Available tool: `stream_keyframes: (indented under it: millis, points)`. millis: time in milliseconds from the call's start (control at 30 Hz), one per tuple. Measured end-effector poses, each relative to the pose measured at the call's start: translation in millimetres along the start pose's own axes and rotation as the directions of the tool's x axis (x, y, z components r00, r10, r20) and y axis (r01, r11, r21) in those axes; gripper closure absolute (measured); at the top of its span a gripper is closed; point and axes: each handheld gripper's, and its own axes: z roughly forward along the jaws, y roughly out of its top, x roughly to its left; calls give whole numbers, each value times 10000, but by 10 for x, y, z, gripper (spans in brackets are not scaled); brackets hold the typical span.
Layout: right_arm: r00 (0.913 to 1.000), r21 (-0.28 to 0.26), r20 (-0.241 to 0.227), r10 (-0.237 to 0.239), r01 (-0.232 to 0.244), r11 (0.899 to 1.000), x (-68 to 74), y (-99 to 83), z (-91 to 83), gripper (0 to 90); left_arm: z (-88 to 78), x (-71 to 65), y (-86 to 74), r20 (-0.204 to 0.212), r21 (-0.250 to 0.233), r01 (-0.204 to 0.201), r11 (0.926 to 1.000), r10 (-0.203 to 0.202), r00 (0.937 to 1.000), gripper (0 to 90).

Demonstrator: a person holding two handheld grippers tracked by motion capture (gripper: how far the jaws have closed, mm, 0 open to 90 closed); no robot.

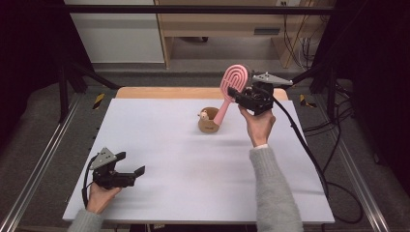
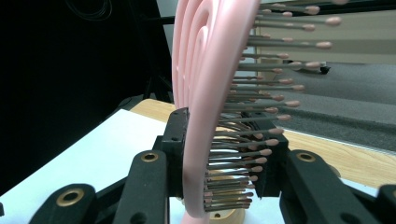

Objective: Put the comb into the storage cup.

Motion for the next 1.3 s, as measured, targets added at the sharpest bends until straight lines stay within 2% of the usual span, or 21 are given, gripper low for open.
stream_keyframes:
  millis: [633, 1300]
  points:
    - [9992, -83, 403, 85, -82, 9999, -47, 90, 161, 642, 3, -3, -2, 38, -16, 35, 10000, -35, 10000, 24]
    - [9977, -25, 637, 233, -232, 9997, -79, 88, 378, 642, -1, 7, -2, 37, -26, 38, 10000, -38, 10000, 24]
